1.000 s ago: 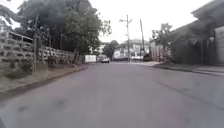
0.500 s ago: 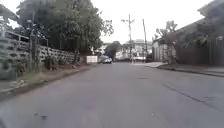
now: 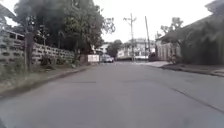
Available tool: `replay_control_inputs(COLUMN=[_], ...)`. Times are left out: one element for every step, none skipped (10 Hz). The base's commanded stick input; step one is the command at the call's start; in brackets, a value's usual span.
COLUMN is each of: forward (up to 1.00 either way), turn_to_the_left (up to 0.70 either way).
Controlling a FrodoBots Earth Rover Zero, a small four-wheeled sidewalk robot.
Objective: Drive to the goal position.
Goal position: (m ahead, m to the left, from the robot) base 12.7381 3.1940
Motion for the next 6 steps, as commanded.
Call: replay_control_inputs(forward=[1.00,1.00,1.00,1.00,1.00,1.00], turn_to_the_left=[0.04,0.04,0.04,0.04,0.04,0.04])
